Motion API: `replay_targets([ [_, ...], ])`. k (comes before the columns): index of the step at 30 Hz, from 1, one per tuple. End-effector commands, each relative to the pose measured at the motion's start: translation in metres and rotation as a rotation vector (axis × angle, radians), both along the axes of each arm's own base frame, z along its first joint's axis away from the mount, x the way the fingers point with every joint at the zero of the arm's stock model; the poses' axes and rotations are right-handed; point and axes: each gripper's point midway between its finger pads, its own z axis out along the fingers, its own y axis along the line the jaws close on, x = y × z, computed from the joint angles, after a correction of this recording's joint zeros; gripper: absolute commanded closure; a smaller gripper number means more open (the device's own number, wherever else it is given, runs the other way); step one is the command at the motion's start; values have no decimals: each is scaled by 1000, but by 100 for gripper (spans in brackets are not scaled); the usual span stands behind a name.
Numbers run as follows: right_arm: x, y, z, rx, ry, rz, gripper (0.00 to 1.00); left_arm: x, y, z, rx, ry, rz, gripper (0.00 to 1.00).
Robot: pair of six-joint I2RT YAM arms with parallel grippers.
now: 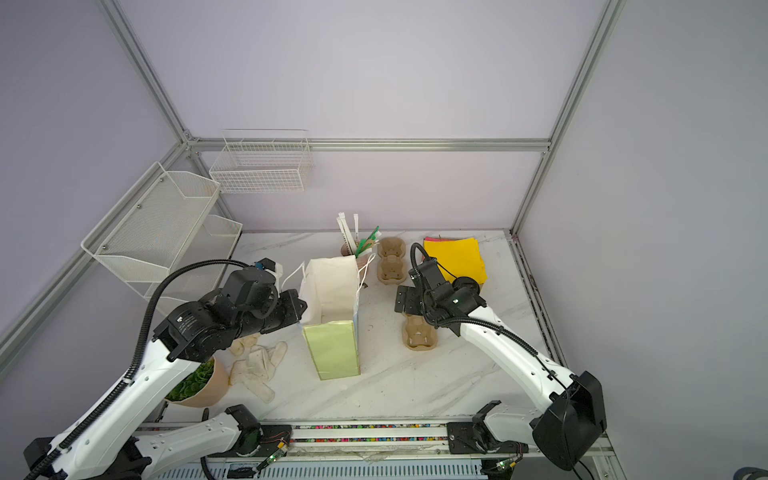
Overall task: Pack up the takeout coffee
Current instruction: 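Grasp the brown pulp carrier with the right gripper while the left gripper releases the bag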
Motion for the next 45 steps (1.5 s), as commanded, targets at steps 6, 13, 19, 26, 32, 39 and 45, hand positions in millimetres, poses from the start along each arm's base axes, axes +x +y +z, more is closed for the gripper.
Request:
replay_targets([
  [6, -10, -21, -39, -90, 199, -78, 3, 28, -18, -2, -104, -117, 58, 100],
  [13, -18, -22, -35, -145, 323, -77, 3, 41, -28, -13, -73, -115, 43, 100],
  [19, -29, -28, -49, -198, 408, -48, 3, 46, -34, -25, -72, -120, 29, 92],
  [26, -24, -25, -61, -218, 442, 20, 3, 55, -45, -17, -88, -154, -1, 75],
  [32, -17, -35, -64, -209, 452, 10, 3, 59, -47, -5, -70, -194, -21, 67],
  [39, -12, -29, -75, -215, 486, 60, 3, 61, -25, 37, 16, -337, -2, 31],
  [45, -7, -25, -86, -230, 516, 77, 3, 56, 3, 84, 151, -502, 5, 2],
])
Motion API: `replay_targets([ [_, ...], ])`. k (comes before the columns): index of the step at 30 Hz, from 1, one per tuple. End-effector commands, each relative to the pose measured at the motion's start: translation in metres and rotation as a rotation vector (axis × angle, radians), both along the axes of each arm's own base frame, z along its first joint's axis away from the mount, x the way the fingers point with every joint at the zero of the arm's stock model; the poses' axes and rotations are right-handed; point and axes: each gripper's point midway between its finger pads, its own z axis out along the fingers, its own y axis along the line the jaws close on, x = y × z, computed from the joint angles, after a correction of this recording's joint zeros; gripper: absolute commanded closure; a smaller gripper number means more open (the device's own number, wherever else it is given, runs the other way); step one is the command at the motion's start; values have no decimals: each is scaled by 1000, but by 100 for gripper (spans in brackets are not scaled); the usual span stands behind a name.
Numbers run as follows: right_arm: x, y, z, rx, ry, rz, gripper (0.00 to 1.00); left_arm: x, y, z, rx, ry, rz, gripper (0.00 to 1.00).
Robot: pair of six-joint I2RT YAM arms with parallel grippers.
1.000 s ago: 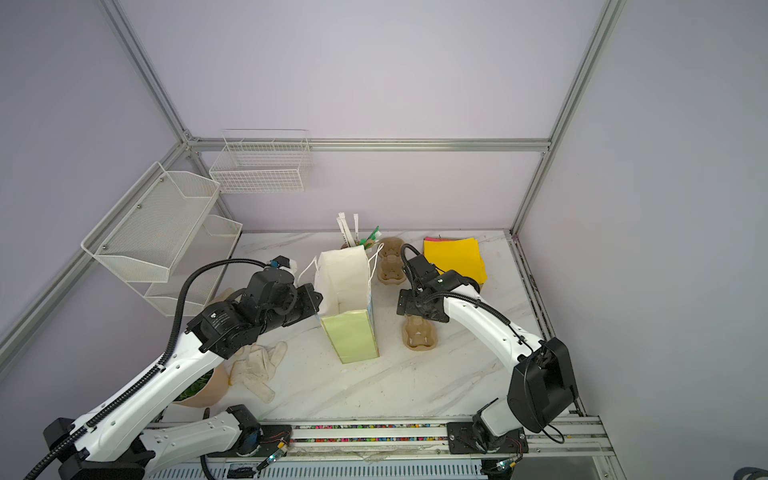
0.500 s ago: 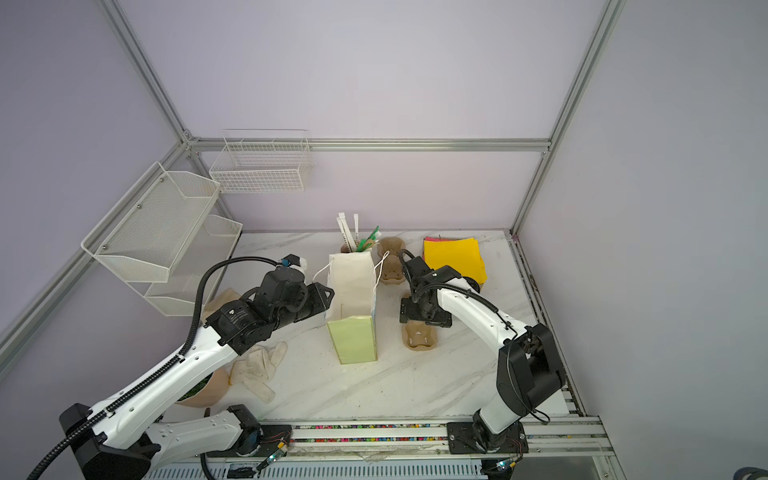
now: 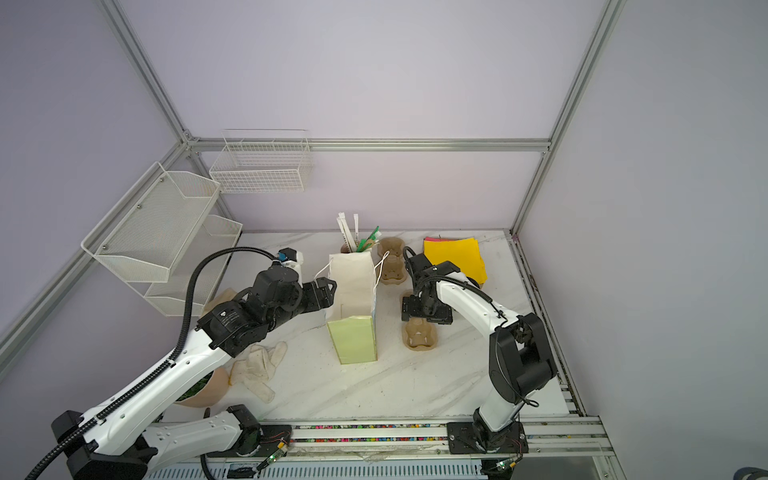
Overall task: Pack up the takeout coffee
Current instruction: 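Grasp the brown pulp carrier with the right gripper while the left gripper releases the bag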
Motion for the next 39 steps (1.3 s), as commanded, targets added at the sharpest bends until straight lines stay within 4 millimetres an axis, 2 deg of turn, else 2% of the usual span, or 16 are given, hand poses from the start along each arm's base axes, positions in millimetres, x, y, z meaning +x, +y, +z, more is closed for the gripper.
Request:
replay_targets([
  [1, 3, -1, -2, -21, 18, 25, 3, -3, 24, 85, 45, -243, 23, 0],
  [6, 9, -4, -16, -67, 32, 42, 3, -16, 57, 117, 132, -398, 81, 0],
  [7, 16, 0, -17, -54, 6, 46, 3, -18, 63, 121, 145, -421, 95, 0],
  [11, 21, 7, -22, -26, -6, 60, 3, -30, 86, 129, 187, -506, 155, 0],
  [17, 27, 13, -21, 1, -30, 66, 3, -36, 104, 122, 249, -555, 212, 0],
  [22, 26, 9, -25, -19, -28, 61, 3, -36, 112, 112, 319, -561, 239, 0],
  [30, 30, -1, -29, -82, -37, 38, 3, -36, 118, 99, 352, -561, 261, 0],
  [39, 32, 5, -31, -70, -47, 41, 3, -38, 119, 92, 352, -562, 263, 0],
])
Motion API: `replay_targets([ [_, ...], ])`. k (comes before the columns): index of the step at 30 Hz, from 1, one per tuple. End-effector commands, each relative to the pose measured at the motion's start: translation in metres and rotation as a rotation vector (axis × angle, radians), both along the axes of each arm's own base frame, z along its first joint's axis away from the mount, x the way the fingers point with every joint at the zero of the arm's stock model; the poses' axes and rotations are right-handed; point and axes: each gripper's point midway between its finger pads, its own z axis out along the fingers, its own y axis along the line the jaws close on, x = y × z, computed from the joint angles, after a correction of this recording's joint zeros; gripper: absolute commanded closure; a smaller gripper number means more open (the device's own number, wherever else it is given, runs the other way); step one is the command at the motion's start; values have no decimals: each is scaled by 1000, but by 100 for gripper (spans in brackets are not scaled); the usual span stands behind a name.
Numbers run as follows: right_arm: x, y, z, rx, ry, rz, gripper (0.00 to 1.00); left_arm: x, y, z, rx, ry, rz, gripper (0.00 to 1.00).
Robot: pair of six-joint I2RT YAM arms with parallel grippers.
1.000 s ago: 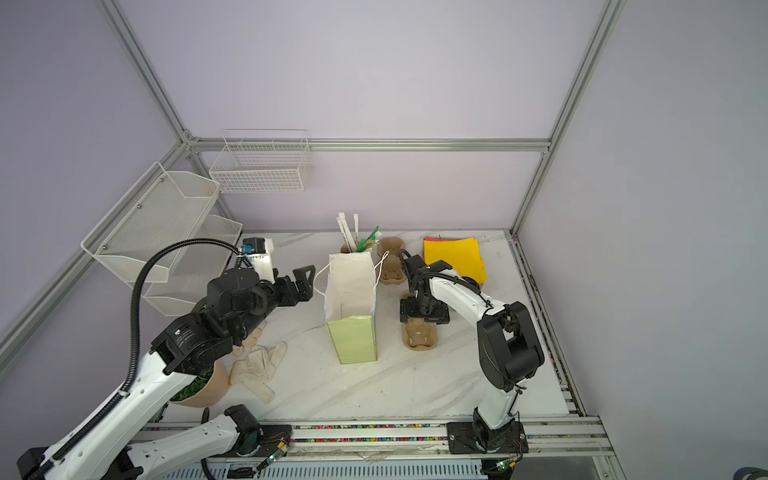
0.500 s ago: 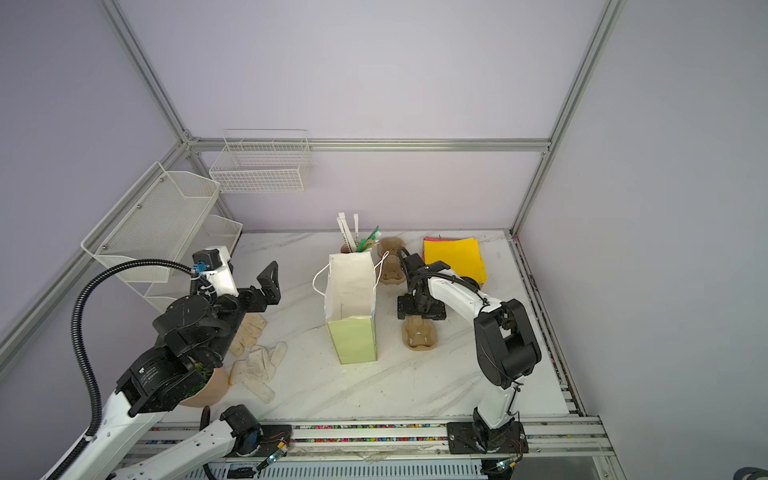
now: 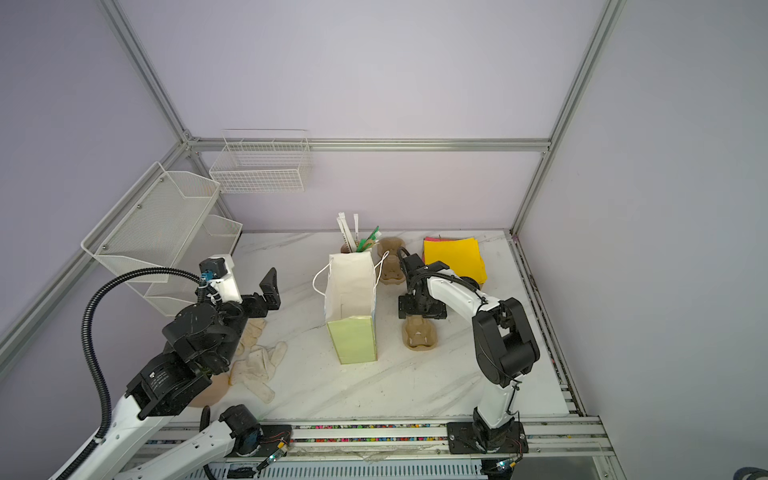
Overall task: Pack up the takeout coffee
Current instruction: 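Grasp the brown pulp carrier with the right gripper while the left gripper releases the bag, then lift the pulp carrier and carry it above the bag with the right gripper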
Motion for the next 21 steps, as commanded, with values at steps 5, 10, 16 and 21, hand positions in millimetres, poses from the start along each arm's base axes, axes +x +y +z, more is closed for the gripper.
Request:
replay_targets([
  [5, 0, 7, -6, 12, -16, -18, 3, 3, 1, -3, 7, -21, 18, 0],
  [10, -2, 8, -18, 21, -17, -34, 4, 2, 3, -3, 11, -24, 23, 0],
  [16, -4, -1, -23, -25, -22, -43, 4, 3, 3, -4, 14, -25, 22, 0],
  [21, -3, 0, -26, -16, -29, -39, 5, 4, 2, -6, 17, -21, 19, 0],
])
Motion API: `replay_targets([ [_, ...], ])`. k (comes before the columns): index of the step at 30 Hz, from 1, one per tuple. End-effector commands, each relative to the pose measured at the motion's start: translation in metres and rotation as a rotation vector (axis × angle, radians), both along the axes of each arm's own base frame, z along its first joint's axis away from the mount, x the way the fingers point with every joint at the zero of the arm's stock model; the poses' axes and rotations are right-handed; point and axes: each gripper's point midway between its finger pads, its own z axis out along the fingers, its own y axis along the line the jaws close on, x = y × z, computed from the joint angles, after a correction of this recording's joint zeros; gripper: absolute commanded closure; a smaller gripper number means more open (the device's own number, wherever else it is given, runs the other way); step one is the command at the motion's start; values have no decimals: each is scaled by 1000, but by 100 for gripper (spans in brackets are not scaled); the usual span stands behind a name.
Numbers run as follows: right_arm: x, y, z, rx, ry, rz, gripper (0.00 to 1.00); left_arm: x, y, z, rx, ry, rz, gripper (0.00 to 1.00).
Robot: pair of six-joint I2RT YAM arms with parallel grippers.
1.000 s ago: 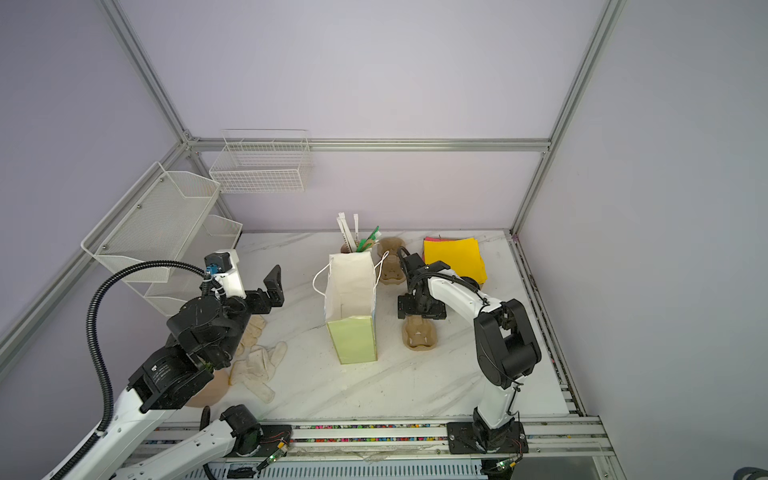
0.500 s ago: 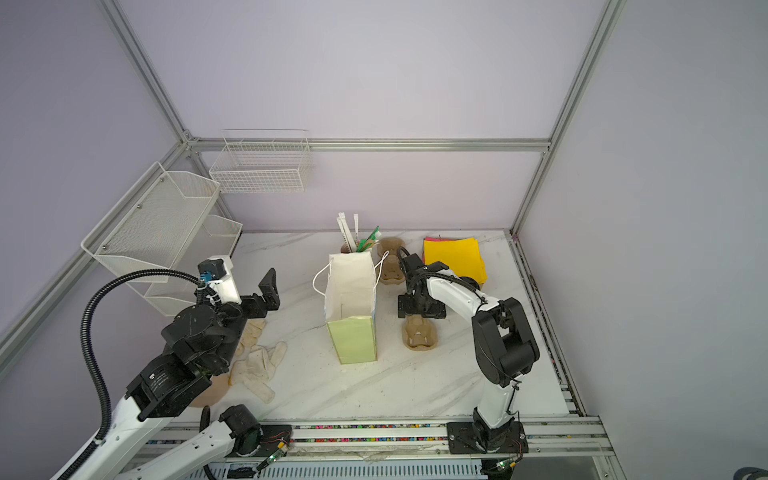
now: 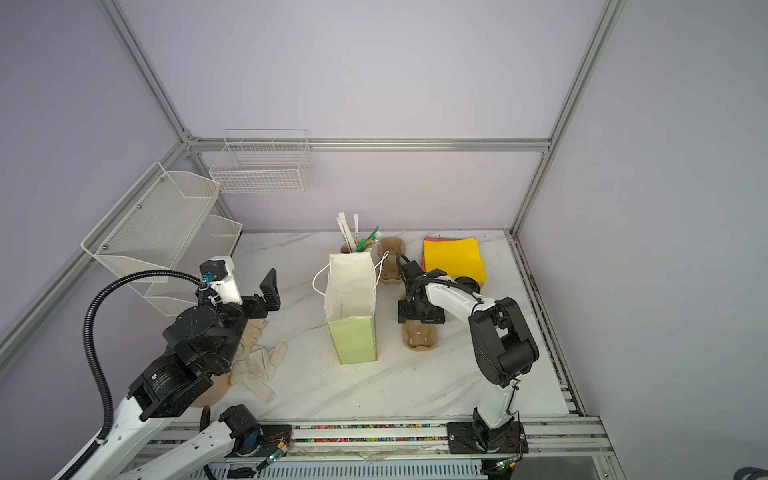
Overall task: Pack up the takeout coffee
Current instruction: 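Lift the pulp carrier and carry it above the bag with the right gripper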
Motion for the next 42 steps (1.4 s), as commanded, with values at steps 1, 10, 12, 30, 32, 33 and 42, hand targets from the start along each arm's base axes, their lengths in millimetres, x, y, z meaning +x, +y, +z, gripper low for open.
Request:
replay_targets([
  [1, 0, -1, -5, -12, -7, -7, 5, 3, 2, -5, 11, -7, 18, 0],
  [10, 6, 6, -3, 13, -36, -5, 10, 8, -7, -15, -4, 31, -9, 0],
  [12, 6, 7, -3, 16, -38, -2, 10, 10, -11, -19, -13, 53, -21, 0],
  [30, 2, -1, 5, -15, -63, -19, 17, -8, -22, -118, -256, 373, -42, 0],
  [32, 1, -2, 8, -16, -65, -22, 17, -10, -23, -130, -278, 400, -36, 0],
  [33, 0, -3, 11, -15, -69, -26, 17, -11, -24, -137, -290, 417, -39, 0],
  [42, 6, -12, 82, -6, -193, -62, 18, -13, -50, -200, -436, 565, -71, 0],
])
